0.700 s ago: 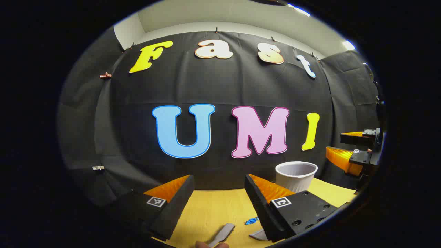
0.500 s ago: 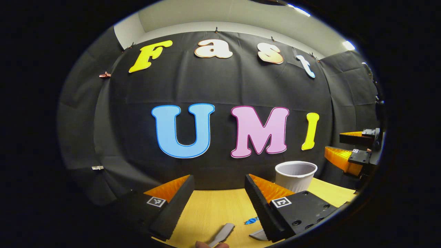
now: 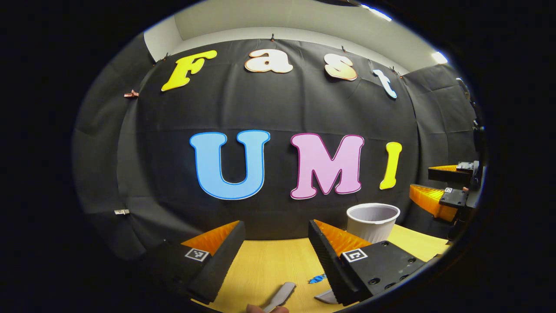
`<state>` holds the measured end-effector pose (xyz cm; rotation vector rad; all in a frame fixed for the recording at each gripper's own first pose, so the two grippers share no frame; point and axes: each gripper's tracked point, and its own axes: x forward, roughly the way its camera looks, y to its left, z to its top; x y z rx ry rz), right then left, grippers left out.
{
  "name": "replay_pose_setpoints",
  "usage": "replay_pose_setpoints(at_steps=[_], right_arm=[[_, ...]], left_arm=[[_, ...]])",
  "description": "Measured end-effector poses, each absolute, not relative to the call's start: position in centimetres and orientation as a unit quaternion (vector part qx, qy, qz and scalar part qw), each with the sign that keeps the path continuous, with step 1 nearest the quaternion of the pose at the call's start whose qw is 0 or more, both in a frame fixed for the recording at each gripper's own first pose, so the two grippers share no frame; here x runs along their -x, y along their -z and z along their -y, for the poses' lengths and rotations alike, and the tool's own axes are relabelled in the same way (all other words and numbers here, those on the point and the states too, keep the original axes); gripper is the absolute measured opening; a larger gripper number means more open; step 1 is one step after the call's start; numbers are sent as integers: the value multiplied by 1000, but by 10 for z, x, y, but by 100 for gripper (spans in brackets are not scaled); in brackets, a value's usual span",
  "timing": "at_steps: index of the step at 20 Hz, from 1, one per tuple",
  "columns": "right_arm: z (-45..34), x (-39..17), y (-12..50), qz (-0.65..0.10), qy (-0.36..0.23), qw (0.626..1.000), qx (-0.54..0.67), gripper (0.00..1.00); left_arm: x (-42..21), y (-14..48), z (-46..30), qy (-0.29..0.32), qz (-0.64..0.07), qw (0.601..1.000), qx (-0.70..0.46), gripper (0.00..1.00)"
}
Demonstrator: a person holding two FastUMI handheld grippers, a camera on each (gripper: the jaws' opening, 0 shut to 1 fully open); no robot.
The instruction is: Pick up the small broom and dustpan from the desktop, sweep the trash into the dustpan with the broom, and then empty the trash into the garbage bin.
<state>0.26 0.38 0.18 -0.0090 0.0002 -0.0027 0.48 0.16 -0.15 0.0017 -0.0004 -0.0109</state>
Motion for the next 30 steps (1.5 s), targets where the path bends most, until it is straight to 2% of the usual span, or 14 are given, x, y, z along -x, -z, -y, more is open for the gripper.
replay_pose_setpoints(at_steps=[1, 2, 3, 6, 11, 16, 21, 30], right_arm=[[-7, -2, 0, -5, -6, 1000, 4, 93], [-14, -2, 5, -18, -23, 1000, 1, 97], [-20, 1, 18, -44, -44, 998, -4, 97], [-34, 21, 72, -170, -95, 981, -23, 98], [-33, 91, 197, -411, -141, 900, -5, 97], [-51, 148, 285, -544, -162, 823, -31, 97], [-72, 158, 334, -592, -172, 786, -50, 96], [-103, 151, 409, -641, -176, 747, -17, 96]], left_arm=[[-5, 1, -2, 5, 0, 1000, -2, 95], [-5, 1, -3, 6, 0, 1000, -2, 95], [-5, 2, -2, 6, -1, 1000, -3, 95], [-2, 8, -1, 8, -5, 1000, -4, 95], [-1, 20, -5, 3, -19, 1000, 6, 95], [7, 32, -6, 0, -30, 1000, -6, 95], [13, 38, -6, -2, -38, 999, -11, 95], [18, 48, -11, -14, -50, 999, -10, 95]])
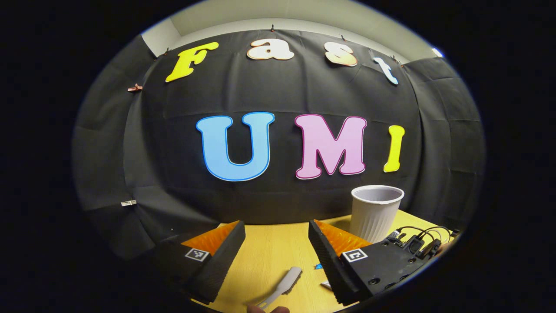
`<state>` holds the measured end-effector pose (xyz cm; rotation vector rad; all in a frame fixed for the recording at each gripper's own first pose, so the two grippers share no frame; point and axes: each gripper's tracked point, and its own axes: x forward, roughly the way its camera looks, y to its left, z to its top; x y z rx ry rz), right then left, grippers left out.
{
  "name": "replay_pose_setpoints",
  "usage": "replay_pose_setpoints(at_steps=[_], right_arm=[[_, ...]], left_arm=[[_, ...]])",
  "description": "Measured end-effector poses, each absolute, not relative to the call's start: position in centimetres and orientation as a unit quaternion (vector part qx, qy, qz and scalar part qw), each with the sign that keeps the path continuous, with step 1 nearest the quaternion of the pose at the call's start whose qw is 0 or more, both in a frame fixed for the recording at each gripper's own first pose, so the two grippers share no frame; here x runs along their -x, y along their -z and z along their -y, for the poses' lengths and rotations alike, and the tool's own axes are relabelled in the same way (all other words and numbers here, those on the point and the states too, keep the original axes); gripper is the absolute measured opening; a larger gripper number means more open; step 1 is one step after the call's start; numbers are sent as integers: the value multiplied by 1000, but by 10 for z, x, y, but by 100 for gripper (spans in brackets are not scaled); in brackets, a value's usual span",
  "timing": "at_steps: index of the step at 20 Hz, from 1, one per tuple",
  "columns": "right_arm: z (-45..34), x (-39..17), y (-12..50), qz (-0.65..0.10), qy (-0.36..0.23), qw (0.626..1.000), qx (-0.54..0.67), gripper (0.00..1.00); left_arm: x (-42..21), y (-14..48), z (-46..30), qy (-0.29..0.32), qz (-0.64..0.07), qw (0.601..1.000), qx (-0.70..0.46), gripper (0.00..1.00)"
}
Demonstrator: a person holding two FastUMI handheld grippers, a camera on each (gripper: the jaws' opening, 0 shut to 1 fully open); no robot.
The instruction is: Pick up the small broom and dustpan from the desktop, sweep the trash into the dustpan with the broom, and then empty the trash into the garbage bin.
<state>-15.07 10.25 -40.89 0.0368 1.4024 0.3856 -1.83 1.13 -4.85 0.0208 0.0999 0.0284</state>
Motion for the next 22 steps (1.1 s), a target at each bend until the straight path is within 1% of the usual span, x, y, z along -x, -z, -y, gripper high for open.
replay_pose_setpoints(at_steps=[2, 4, 5, 6, 7, 8, 9, 10, 12, 13, 14, 17, 19, 22], right_arm=[[-108, 147, 415, -647, -179, 741, -18, 95], [-112, 144, 420, -654, -183, 734, -17, 88], [-112, 140, 416, -648, -185, 738, -16, 74], [-108, 139, 417, -650, -193, 735, -13, 67], [-108, 139, 420, -653, -197, 732, -8, 41], [-109, 137, 424, -652, -202, 731, -5, 38], [-107, 137, 423, -652, -208, 729, 1, 36], [-105, 137, 424, -651, -215, 728, 5, 42], [-102, 137, 424, -646, -222, 731, 7, 42], [-100, 138, 425, -646, -223, 730, 9, 36], [-99, 138, 425, -649, -226, 727, 10, 36], [-94, 138, 425, -639, -243, 729, 17, 36], [-92, 140, 424, -635, -254, 729, 21, 36], [-92, 140, 425, -632, -265, 728, 31, 36]], left_arm=[[19, 53, -14, -17, -55, 998, -13, 95], [16, 59, -18, -23, -62, 998, -17, 95], [15, 63, -19, -22, -70, 997, -17, 95], [13, 72, -20, -22, -79, 997, -15, 95], [12, 79, -20, -18, -91, 996, -9, 95], [12, 90, -19, -13, -105, 994, -1, 95], [9, 100, -17, -7, -120, 993, 5, 95], [6, 112, -15, 2, -140, 990, 6, 95], [4, 142, -11, 26, -188, 982, 4, 96], [5, 161, -10, 38, -223, 974, -2, 95], [7, 184, -9, 50, -259, 965, -8, 96], [9, 245, 3, 89, -368, 926, -6, 96], [22, 283, 8, 115, -449, 886, -1, 96], [32, 326, 1, 131, -518, 845, -27, 95]])
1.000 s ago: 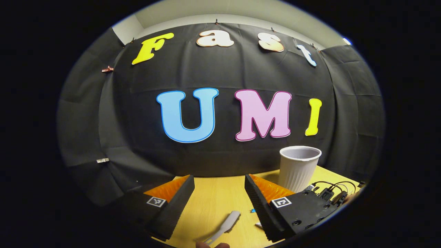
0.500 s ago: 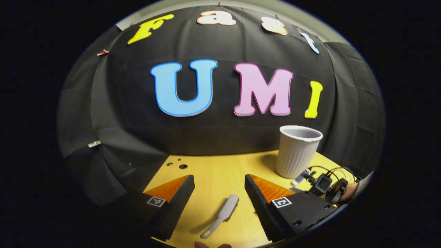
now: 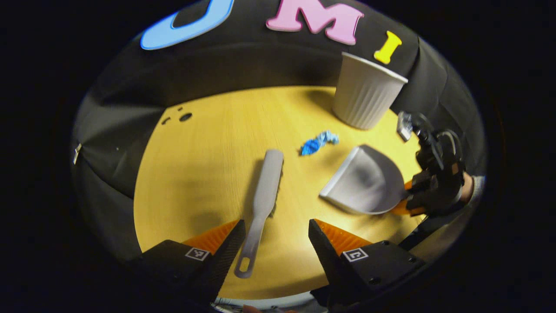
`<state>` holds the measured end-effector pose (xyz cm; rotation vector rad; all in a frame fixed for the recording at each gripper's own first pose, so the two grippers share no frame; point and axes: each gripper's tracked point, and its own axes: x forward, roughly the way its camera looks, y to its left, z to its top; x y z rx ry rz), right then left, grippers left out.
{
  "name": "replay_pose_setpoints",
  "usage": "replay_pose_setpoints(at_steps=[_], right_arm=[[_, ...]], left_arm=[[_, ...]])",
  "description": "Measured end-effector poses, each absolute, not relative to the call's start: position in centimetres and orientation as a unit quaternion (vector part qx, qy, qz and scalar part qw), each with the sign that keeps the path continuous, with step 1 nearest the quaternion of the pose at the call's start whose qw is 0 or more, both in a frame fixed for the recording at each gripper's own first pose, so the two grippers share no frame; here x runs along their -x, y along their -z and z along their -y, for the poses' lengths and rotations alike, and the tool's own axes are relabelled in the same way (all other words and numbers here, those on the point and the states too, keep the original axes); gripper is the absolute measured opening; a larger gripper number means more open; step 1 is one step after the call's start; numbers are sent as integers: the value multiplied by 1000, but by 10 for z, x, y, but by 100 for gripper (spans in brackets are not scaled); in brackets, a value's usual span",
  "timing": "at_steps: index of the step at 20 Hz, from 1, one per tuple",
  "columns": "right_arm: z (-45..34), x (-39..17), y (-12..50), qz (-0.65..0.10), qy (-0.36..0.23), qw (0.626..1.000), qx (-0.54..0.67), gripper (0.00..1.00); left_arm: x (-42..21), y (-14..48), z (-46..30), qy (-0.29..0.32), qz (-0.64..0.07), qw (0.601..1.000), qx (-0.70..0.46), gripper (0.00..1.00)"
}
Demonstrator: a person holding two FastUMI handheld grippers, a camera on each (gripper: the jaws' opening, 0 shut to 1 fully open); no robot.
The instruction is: Pick up the small broom and dustpan from the desktop, sweep the trash into the dustpan with the broom, and then empty the trash into the garbage bin.
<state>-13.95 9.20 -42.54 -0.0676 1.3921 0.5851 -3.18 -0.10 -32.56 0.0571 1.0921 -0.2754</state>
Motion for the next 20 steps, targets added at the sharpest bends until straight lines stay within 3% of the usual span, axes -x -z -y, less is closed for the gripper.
replay_pose_setpoints(at_steps=[7, 9, 10, 11, 12, 15, 17, 18, 19, 20], right_arm=[[-92, 140, 426, -633, -269, 725, 31, 36], [-92, 140, 426, -633, -270, 725, 32, 36], [-92, 141, 427, -633, -270, 725, 32, 36], [-91, 140, 426, -633, -269, 725, 31, 36], [-91, 141, 426, -633, -270, 725, 31, 36], [-91, 141, 427, -633, -271, 724, 31, 36], [-91, 141, 427, -632, -273, 725, 32, 31], [-91, 141, 427, -632, -273, 724, 32, 36], [-91, 141, 426, -632, -274, 724, 32, 36], [-89, 143, 426, -631, -275, 724, 33, 36]], left_arm=[[27, 387, -12, 142, -608, 780, -38, 89], [22, 397, -18, 135, -620, 772, -41, 82], [21, 401, -18, 135, -625, 768, -42, 73], [21, 405, -18, 136, -630, 764, -41, 74], [23, 409, -16, 139, -637, 757, -40, 61], [18, 416, -21, 138, -640, 753, -63, 48], [16, 414, -23, 142, -642, 749, -79, 32], [17, 415, -24, 147, -643, 747, -88, 32], [14, 415, -22, 156, -640, 746, -97, 27], [11, 415, -21, 161, -637, 747, -103, 29]])
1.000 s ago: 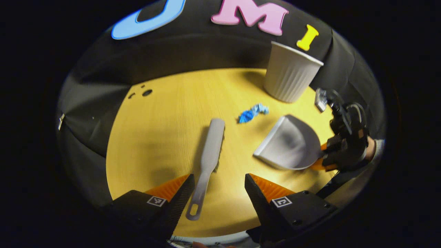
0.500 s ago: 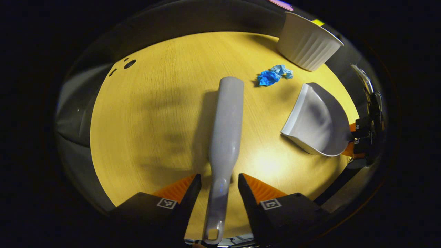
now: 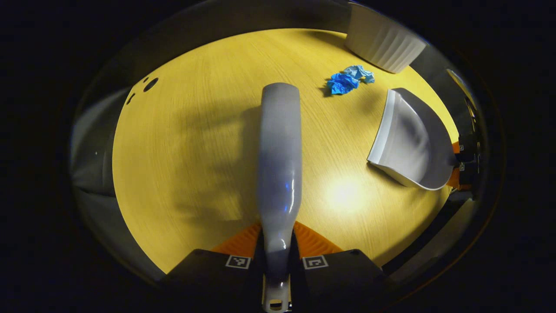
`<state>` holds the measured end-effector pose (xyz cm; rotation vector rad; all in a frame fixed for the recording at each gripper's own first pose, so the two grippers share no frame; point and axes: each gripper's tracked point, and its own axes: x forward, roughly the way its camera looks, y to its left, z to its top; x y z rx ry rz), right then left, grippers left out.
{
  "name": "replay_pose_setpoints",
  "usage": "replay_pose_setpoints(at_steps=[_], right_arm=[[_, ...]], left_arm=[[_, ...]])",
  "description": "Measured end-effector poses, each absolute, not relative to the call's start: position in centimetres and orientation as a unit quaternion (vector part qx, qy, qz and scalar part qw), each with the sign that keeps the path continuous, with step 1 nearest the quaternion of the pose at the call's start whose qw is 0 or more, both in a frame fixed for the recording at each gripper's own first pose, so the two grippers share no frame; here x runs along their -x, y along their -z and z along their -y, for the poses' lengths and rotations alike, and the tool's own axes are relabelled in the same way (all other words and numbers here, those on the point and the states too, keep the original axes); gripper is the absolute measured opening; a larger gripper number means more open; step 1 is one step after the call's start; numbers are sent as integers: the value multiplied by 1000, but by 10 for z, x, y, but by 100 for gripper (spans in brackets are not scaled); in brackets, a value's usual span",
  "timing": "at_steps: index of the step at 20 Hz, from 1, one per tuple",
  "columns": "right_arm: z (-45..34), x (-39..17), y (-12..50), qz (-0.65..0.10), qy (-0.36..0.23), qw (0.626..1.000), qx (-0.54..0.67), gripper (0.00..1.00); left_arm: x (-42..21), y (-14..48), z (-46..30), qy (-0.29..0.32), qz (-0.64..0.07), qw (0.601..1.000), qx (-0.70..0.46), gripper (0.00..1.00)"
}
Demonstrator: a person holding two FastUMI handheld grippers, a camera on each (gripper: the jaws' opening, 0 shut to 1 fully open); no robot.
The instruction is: Pick up the small broom and dustpan from the desktop, sweep the trash into the dustpan with the broom, and then empty the trash into the garbage bin.
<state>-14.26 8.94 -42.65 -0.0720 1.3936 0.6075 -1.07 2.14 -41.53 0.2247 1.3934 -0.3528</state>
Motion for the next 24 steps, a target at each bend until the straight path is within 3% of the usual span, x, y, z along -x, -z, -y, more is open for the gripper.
replay_pose_setpoints(at_steps=[6, 10, 11, 14, 15, 24], right_arm=[[-89, 143, 427, -631, -279, 723, 32, 36], [-85, 144, 427, -641, -281, 713, 36, 36], [-84, 144, 427, -642, -280, 713, 36, 36], [-83, 144, 427, -643, -279, 713, 35, 36], [-83, 143, 428, -643, -279, 712, 33, 36], [-72, 131, 431, -645, -260, 719, 12, 36]], left_arm=[[-54, 406, -3, 182, -601, 767, -132, 23], [-100, 403, 28, 226, -579, 766, -163, 29], [-108, 403, 38, 240, -575, 761, -178, 22], [-120, 405, 68, 282, -569, 743, -211, 29], [-122, 406, 76, 291, -568, 737, -223, 26], [-85, 391, 118, 390, -586, 673, -227, 26]])
